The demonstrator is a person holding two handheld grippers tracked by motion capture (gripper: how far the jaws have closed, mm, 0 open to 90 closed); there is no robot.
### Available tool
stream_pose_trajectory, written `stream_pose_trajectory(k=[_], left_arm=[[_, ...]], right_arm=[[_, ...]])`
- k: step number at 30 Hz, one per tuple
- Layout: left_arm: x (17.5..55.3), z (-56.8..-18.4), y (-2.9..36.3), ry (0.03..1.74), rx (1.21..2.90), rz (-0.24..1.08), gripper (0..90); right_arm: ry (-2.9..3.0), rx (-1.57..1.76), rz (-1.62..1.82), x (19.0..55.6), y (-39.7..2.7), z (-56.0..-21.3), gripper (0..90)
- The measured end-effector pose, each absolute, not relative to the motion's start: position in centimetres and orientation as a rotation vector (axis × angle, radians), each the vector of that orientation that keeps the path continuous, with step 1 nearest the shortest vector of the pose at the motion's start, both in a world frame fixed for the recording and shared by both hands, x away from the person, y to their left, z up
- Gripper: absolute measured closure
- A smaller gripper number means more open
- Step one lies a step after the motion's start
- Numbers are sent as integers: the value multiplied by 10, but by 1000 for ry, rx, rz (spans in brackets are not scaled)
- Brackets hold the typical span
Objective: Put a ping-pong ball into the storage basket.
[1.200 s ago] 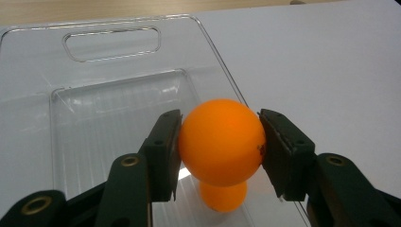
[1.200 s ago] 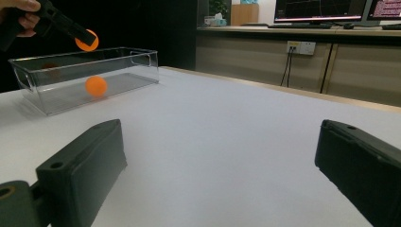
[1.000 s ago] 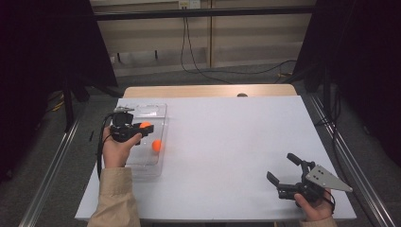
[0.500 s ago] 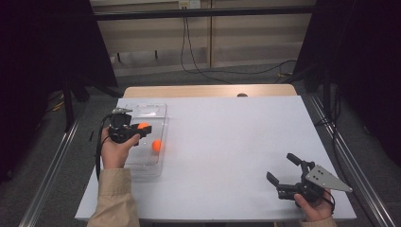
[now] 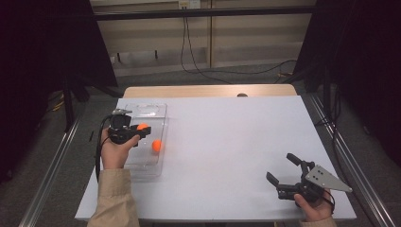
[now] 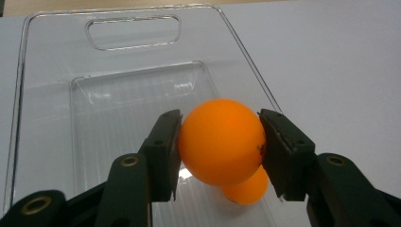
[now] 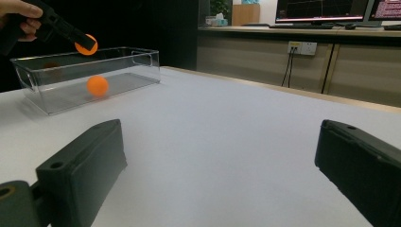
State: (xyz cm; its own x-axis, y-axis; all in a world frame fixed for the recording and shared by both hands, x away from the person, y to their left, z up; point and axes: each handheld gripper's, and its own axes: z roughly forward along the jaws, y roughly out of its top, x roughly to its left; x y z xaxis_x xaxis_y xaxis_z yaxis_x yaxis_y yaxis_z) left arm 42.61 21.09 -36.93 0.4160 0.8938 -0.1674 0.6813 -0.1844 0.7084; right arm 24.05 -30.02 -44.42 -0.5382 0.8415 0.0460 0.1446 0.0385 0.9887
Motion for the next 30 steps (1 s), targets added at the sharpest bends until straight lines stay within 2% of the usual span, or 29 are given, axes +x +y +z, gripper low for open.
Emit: stream_pose_trajectory(k=[30], left_arm=[[425, -376, 212, 1360, 1942, 374, 509]], right_arm=[[1742, 997, 1548, 240, -300, -444, 19]])
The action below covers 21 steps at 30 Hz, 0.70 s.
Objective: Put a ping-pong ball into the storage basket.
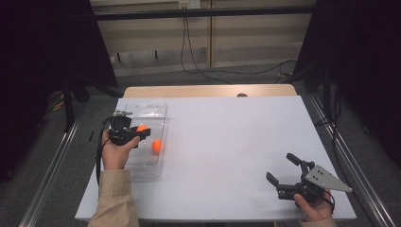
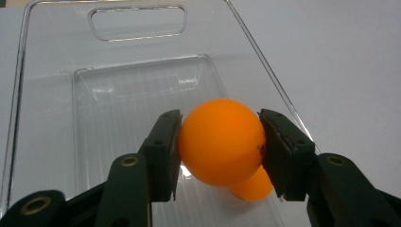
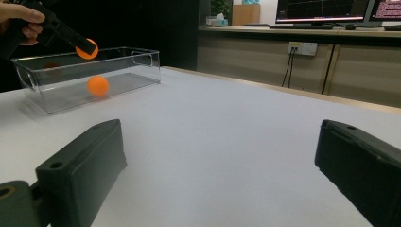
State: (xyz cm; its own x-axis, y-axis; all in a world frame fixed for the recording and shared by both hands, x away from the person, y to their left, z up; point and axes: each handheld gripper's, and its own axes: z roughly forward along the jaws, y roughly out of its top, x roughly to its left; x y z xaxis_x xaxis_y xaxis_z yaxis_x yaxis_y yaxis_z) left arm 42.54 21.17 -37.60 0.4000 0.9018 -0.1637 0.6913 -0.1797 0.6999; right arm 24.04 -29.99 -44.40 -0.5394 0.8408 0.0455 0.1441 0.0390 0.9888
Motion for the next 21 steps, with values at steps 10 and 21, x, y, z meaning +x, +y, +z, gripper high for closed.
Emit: stream_pose_trajectory(k=[10, 21], left_arm=[[426, -377, 212, 1360, 1950, 382, 508], [426, -379, 213, 1371, 1962, 391, 508]], right_arm=[[1742, 995, 1547, 240, -300, -444, 19], [1741, 996, 1547, 240, -300, -444, 19]])
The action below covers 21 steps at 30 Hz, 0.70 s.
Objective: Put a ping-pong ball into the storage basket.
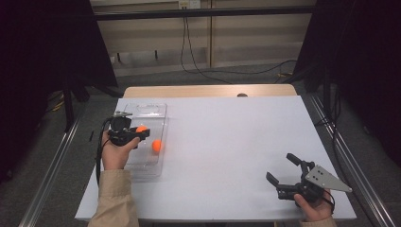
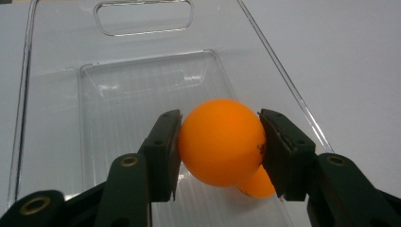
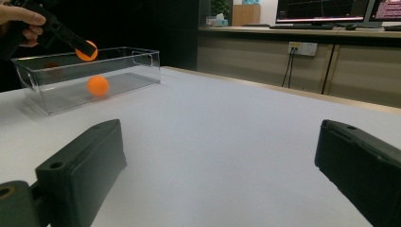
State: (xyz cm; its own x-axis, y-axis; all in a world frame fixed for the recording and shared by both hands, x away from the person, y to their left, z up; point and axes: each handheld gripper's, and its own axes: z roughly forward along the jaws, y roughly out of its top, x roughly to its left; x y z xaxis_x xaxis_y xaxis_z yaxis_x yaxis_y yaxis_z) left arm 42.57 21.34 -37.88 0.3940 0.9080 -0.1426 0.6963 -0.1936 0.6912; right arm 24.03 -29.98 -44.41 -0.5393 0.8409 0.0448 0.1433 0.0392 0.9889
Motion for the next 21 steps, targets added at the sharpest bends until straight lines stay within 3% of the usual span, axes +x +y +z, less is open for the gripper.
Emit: stream_pose_trajectory(k=[12, 21], left_arm=[[425, -380, 214, 1373, 1956, 403, 474], [424, -379, 214, 1365, 1942, 410, 392]], right_arm=[[1743, 993, 1548, 240, -300, -444, 19], [1743, 993, 1548, 240, -300, -444, 19]])
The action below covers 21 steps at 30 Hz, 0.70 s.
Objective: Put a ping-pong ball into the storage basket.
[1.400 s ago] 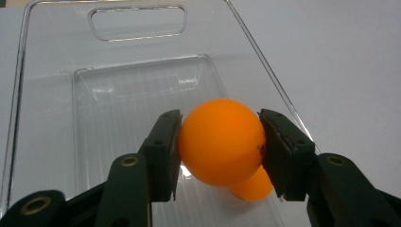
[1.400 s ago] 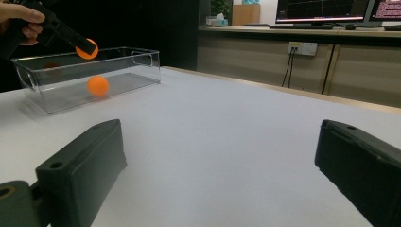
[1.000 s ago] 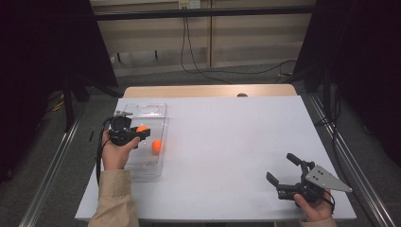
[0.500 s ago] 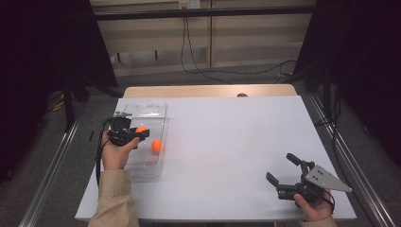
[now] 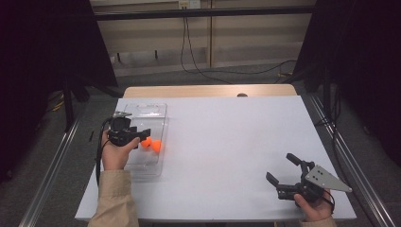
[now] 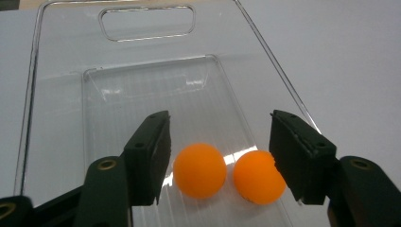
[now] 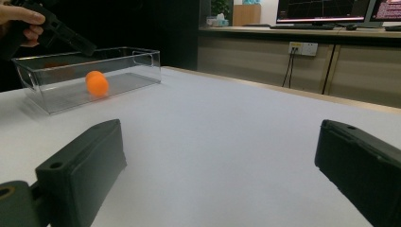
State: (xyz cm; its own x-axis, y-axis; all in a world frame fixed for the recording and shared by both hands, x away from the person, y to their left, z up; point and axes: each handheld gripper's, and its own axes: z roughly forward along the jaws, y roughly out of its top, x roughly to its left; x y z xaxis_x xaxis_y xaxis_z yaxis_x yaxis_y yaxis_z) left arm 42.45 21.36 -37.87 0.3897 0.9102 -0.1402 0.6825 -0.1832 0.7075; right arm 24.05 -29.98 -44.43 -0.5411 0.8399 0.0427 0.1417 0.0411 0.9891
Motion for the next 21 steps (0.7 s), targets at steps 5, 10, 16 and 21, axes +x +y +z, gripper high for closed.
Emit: stream_pose_trajectory(k=[5, 10, 16, 21], left_arm=[[424, -378, 212, 1365, 1929, 407, 351], [423, -376, 212, 1356, 1907, 404, 294], [423, -375, 211, 1334, 1893, 395, 220], [421, -373, 209, 1304, 1868, 391, 195]], right_arm=[[1742, 993, 1547, 240, -300, -444, 19], [1741, 995, 1549, 240, -300, -444, 19], [1741, 995, 1548, 241, -300, -444, 19], [1740, 995, 1547, 240, -300, -444, 19]])
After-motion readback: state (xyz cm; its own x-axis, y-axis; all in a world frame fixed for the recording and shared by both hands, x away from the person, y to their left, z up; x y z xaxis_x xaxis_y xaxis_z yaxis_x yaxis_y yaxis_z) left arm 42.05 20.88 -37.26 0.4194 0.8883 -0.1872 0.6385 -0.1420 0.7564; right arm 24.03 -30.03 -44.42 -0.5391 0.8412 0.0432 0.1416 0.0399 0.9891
